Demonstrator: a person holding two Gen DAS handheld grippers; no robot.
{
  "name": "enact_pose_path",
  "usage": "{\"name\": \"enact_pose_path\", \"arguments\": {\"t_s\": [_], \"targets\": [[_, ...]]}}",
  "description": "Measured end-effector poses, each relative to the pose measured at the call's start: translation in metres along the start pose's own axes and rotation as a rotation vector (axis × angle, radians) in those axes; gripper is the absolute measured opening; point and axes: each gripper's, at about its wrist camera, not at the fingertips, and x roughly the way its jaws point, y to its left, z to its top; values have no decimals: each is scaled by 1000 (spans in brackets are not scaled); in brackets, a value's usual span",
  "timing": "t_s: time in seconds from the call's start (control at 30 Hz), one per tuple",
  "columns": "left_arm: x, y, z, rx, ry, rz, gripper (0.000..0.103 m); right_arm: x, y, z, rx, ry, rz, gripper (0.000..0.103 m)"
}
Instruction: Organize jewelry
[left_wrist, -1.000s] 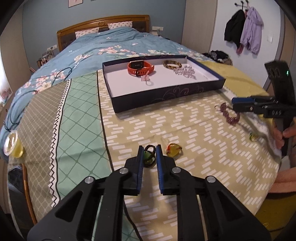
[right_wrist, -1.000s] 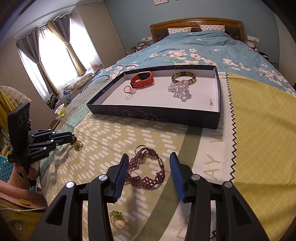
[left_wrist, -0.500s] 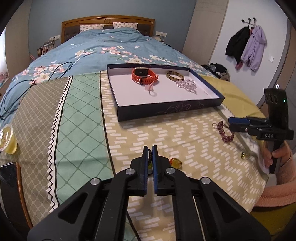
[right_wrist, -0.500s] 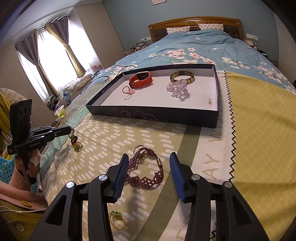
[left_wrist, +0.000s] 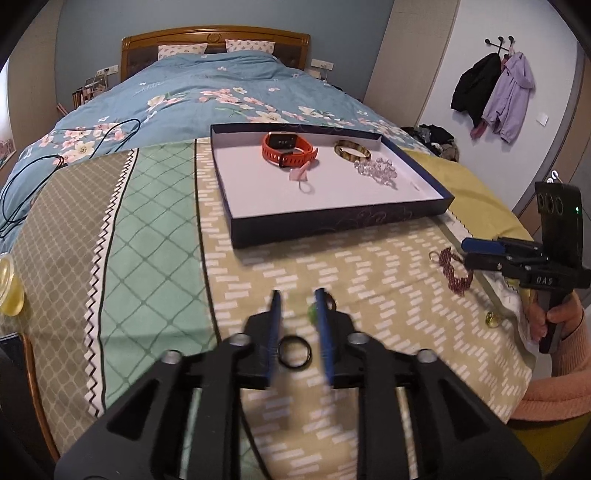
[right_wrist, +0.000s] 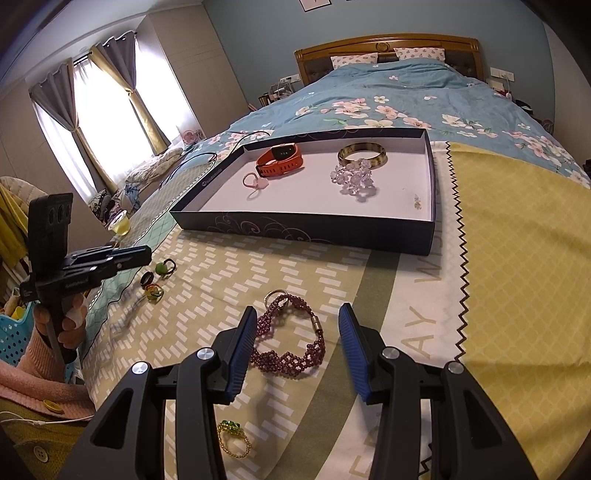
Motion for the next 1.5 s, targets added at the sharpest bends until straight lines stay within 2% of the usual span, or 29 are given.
{"name": "enact_pose_path", "arguments": {"t_s": [0.1,0.37,0.47,0.53,0.57,0.63,0.67,0.73,0.97,1.5], "targets": [[-5,1,-7,10,6,4,33,1,2,0,-5,5,-28,51],[-3,-4,-21,61,51,44,46,12,16,-1,-79,53,-81,50],[0,-8,-22,85,68,61,46,15,20,-1,-107,65,-110,42],[2,-11,-22,99,74,79,44,15,21,-2,-112,67,-125,26],[3,-12,-22,104,74,82,43,15,20,-2,-110,67,-130,21],[4,-13,-22,110,74,94,35,14,17,-1,-95,66,-136,5],[4,-13,-22,112,73,102,34,14,16,-1,-89,66,-133,3],[4,-13,-22,108,71,105,22,14,16,-1,-91,65,-133,3],[1,-15,-20,98,54,107,22,0,22,5,-91,-2,-108,3],[-26,-26,10,112,-85,61,22,-22,43,35,-146,-104,-79,3]]}}
